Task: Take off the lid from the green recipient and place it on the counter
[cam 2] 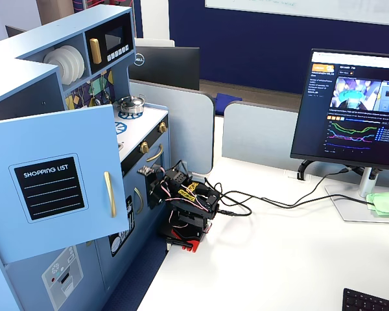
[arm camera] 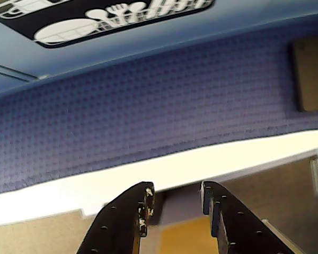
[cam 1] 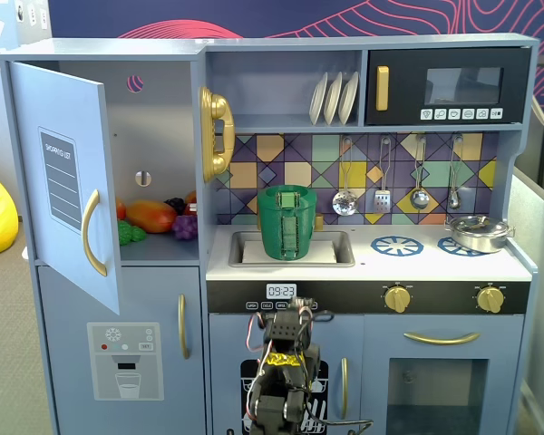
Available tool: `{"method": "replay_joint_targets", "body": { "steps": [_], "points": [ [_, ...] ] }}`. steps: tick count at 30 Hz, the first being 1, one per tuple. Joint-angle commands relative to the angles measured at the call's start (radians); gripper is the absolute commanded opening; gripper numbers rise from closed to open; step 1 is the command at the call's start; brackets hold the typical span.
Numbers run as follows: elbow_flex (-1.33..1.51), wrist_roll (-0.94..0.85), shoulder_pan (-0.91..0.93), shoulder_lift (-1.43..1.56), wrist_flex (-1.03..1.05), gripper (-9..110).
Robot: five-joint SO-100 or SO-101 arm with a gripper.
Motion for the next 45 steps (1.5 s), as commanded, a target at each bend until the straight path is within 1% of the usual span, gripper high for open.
{"method": "replay_joint_targets", "body": {
  "steps": [1, 4, 7, 13, 19, 27, 45],
  "points": [
    [-0.308, -0.118, 0.025, -0.091, -0.129, 0],
    [-0.546, -0.179, 0.017, -0.189, -0.25, 1],
    [-0.744, -0.23, 0.021, -0.299, -0.333, 9],
    [-0.989, -0.141, -0.008, -0.479, -0.499, 22],
    [-1.049, -0.112, -0.051, -0.561, -0.632, 27],
    [-1.109, -0.095, -0.066, -0.707, -0.781, 27],
    [-1.239, -0.121, -0.112, -0.951, -0.927, 26]
  ]
}}
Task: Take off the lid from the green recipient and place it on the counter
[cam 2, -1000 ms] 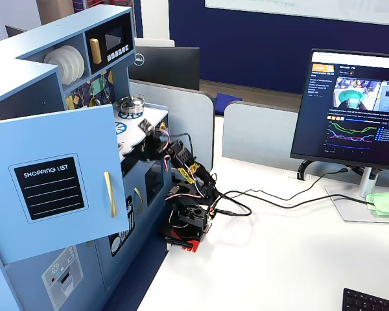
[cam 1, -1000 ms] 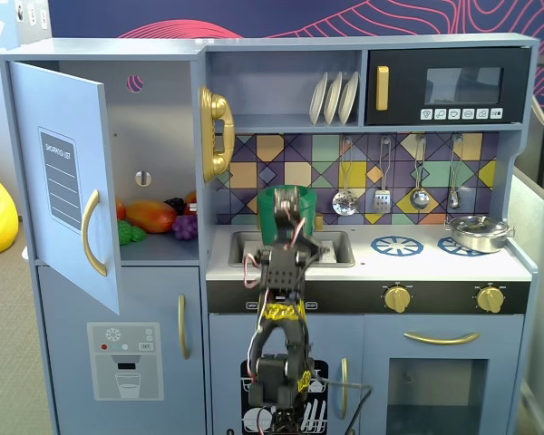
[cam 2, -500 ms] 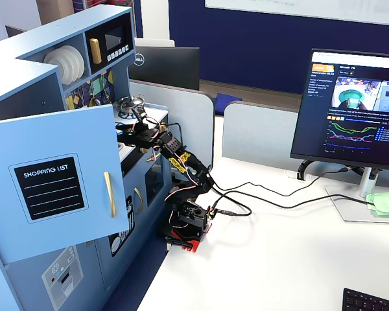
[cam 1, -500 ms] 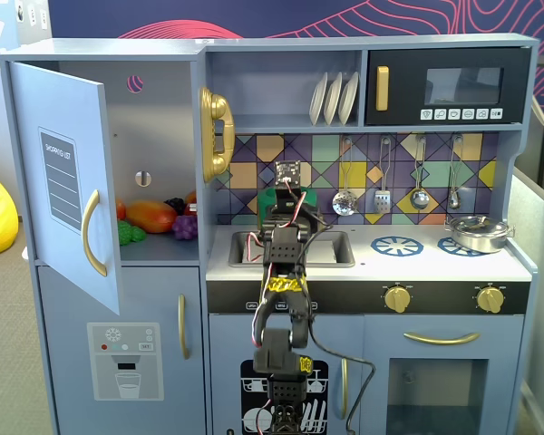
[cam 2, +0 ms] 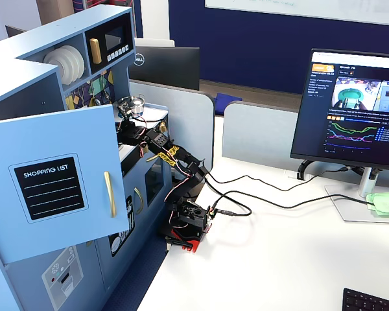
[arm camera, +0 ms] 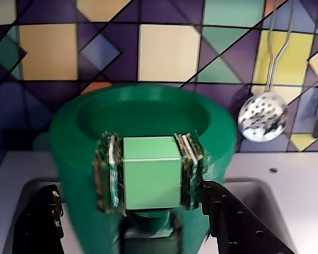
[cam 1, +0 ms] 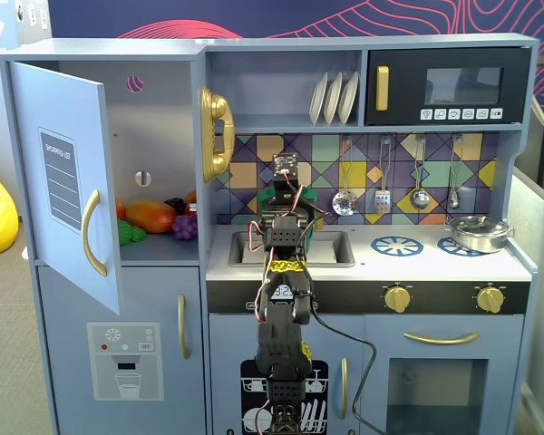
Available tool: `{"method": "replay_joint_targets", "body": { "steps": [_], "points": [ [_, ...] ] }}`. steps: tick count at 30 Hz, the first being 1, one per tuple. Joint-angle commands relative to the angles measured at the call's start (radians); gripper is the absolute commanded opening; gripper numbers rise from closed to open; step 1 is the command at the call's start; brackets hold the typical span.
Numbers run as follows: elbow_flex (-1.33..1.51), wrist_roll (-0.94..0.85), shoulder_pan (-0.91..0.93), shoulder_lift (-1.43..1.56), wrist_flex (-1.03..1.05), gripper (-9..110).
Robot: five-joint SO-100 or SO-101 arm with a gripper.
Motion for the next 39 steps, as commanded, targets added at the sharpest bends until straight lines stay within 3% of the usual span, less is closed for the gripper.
{"method": "replay_joint_targets", "body": {
  "steps": [1, 7, 19, 39],
  "points": [
    [-0.075, -0.012, -0.021, -0.032, -0.063, 26],
    [-0.08, -0.02, -0.006, -0.048, -0.072, 26],
    [-0.075, -0.014, 0.048, 0.072, 0.133, 29],
    [-0.236, -0.011, 0.037, -0.137, 0.048, 29]
  ]
}}
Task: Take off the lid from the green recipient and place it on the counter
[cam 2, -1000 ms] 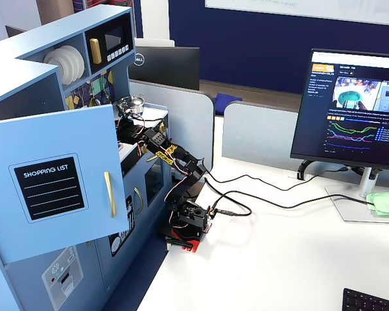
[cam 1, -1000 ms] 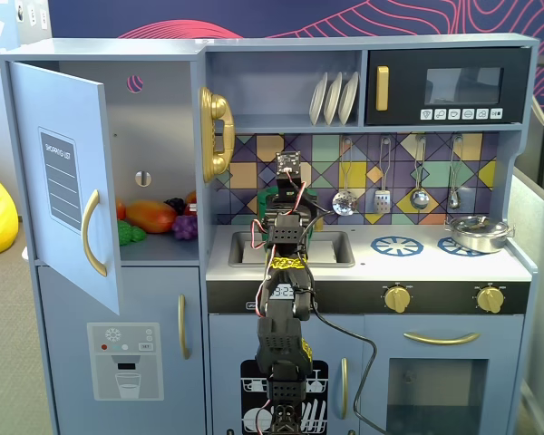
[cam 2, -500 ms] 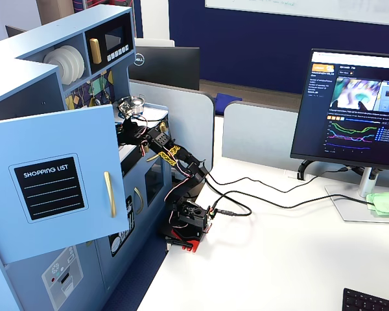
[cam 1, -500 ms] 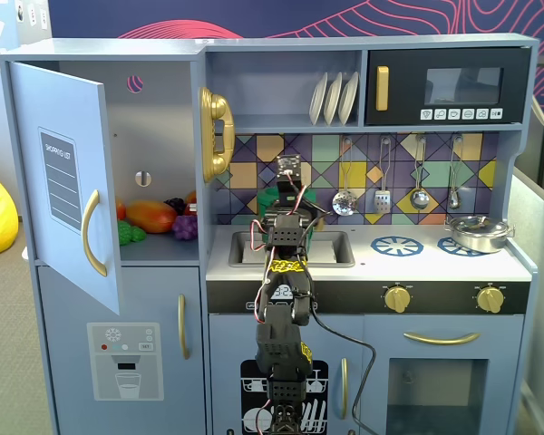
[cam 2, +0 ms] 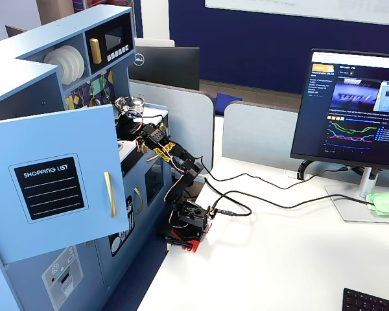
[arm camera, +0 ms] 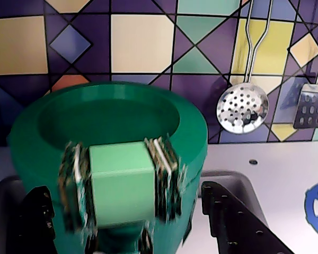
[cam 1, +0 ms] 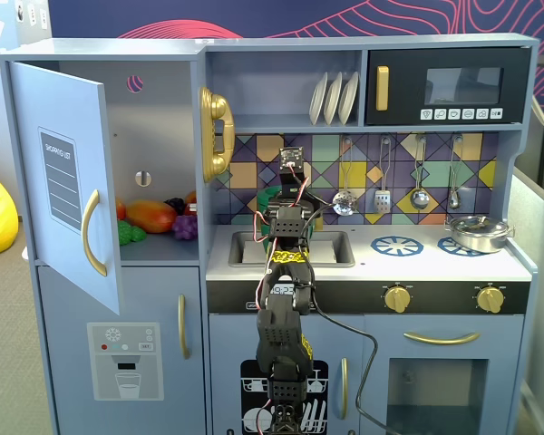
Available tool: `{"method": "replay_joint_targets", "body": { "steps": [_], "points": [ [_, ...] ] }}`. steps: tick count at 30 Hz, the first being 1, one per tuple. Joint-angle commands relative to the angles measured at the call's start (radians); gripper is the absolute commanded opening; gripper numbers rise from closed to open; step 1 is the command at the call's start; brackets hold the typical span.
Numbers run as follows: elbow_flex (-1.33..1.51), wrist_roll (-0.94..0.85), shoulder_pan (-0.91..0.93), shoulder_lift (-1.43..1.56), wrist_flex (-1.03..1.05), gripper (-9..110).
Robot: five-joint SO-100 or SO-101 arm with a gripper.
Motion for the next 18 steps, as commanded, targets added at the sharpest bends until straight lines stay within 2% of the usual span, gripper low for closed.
{"method": "replay_joint_targets", "body": {
  "steps": [1, 5, 8, 10, 12, 18],
  "points": [
    [-0.08, 0.002, -0.009, -0.023, -0.043, 28],
    [-0.097, 0.011, -0.011, -0.051, -0.048, 26],
    [-0.1, 0.003, -0.023, -0.057, -0.044, 20],
    [-0.1, -0.003, -0.032, -0.057, -0.038, 12],
    [-0.098, -0.028, -0.044, -0.055, -0.031, 0],
    [-0.117, -0.026, -0.063, -0.041, -0.032, 0]
  ]
}}
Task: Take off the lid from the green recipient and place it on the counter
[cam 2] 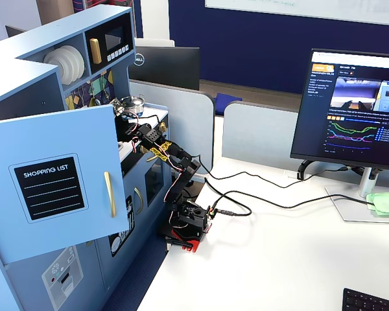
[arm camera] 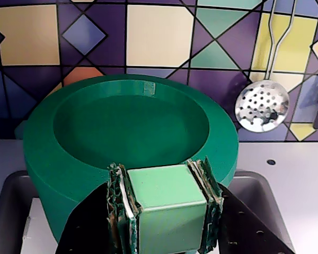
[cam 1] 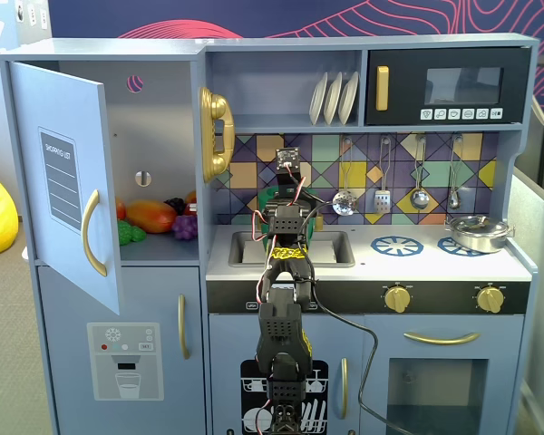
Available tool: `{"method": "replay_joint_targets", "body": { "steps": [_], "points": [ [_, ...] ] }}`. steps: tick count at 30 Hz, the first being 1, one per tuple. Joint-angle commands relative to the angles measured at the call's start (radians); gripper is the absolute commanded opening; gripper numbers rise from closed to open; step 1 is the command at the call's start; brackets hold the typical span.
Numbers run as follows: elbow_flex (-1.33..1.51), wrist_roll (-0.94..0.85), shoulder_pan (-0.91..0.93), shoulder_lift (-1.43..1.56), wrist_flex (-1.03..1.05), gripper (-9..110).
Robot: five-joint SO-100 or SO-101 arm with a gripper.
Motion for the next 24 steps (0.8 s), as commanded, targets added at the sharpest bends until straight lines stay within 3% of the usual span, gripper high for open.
{"method": "replay_joint_targets", "body": {
  "steps": [1, 10, 20, 24],
  "points": [
    [-0.098, -0.021, -0.025, 0.021, -0.028, 0],
    [-0.224, -0.012, 0.077, 0.077, -0.012, 0],
    [-0.1, 0.02, 0.483, 0.141, 0.002, 0],
    [0.118, -0.021, 0.548, 0.144, -0.193, 0]
  ]
}}
